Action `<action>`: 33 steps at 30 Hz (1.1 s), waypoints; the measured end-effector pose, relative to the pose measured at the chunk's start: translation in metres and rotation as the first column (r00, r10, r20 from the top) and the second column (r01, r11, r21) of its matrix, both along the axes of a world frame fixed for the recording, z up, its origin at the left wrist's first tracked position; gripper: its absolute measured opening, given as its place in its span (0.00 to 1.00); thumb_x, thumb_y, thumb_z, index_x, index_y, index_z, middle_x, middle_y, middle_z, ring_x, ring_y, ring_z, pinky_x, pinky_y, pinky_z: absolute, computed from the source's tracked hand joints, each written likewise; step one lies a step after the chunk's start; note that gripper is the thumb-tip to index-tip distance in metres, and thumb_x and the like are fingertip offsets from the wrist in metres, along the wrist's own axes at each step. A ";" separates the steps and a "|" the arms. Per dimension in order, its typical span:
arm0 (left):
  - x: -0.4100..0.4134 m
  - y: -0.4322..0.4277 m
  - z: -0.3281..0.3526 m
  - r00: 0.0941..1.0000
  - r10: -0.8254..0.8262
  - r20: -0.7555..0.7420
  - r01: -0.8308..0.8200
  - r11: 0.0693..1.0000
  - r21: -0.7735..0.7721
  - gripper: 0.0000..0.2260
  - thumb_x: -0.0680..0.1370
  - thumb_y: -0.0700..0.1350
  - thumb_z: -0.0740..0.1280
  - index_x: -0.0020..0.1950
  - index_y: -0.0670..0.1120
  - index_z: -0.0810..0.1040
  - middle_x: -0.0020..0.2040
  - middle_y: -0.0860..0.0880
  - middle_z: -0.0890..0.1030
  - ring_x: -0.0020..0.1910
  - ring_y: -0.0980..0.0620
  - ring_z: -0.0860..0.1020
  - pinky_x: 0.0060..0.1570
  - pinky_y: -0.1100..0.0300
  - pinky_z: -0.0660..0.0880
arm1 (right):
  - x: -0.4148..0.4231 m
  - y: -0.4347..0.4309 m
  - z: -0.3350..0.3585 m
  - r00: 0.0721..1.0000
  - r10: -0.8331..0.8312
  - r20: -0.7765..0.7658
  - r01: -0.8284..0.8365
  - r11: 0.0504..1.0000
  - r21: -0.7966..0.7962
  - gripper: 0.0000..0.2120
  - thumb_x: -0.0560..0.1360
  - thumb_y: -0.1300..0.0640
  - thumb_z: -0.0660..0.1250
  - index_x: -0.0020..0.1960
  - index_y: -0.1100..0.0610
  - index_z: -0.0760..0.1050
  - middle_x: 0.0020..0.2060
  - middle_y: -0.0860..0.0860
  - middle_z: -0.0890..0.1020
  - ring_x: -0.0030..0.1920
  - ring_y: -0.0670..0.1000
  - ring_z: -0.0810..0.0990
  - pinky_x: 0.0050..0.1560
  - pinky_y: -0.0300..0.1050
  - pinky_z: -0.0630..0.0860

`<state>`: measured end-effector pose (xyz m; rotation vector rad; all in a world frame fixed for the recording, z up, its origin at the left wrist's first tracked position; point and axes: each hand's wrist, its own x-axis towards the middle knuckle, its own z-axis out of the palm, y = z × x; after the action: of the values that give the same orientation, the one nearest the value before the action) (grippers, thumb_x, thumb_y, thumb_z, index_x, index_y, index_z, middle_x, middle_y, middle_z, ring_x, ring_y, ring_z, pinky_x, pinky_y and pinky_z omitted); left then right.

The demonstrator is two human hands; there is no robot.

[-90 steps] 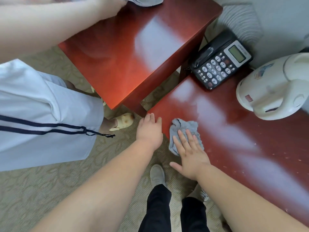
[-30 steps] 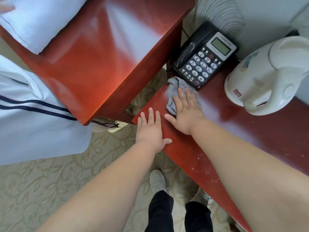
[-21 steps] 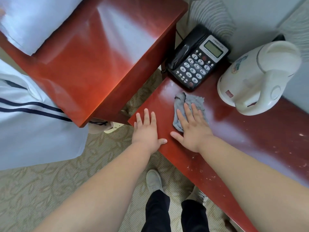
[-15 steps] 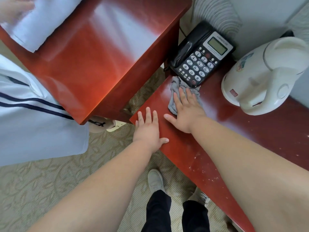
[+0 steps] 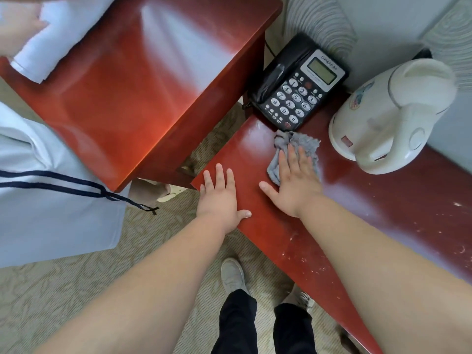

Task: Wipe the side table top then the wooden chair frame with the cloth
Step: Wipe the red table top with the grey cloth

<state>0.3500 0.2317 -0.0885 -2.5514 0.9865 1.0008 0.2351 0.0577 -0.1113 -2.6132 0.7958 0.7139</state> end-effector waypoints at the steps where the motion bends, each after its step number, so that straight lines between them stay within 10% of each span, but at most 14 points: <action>1: 0.000 0.000 0.000 1.000 0.000 -0.003 0.000 1.000 0.000 0.57 0.76 0.68 0.71 0.85 0.45 0.35 0.84 0.42 0.32 0.83 0.33 0.36 0.82 0.38 0.50 | 0.001 0.003 0.001 1.000 -0.014 0.009 0.014 1.000 0.001 0.50 0.75 0.23 0.39 0.83 0.57 0.34 0.82 0.56 0.34 0.81 0.59 0.30 0.81 0.59 0.37; 33: -0.003 0.001 0.000 1.000 -0.014 0.021 0.013 1.000 0.016 0.57 0.76 0.69 0.69 0.84 0.45 0.33 0.84 0.42 0.31 0.83 0.33 0.37 0.82 0.37 0.49 | -0.035 -0.002 0.006 0.999 -0.040 -0.020 0.040 0.999 0.004 0.49 0.75 0.22 0.40 0.84 0.52 0.34 0.82 0.55 0.34 0.80 0.60 0.29 0.81 0.59 0.34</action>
<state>0.3474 0.2326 -0.0884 -2.5337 0.9846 0.9721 0.2003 0.0561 -0.1055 -2.5823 0.8492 0.7307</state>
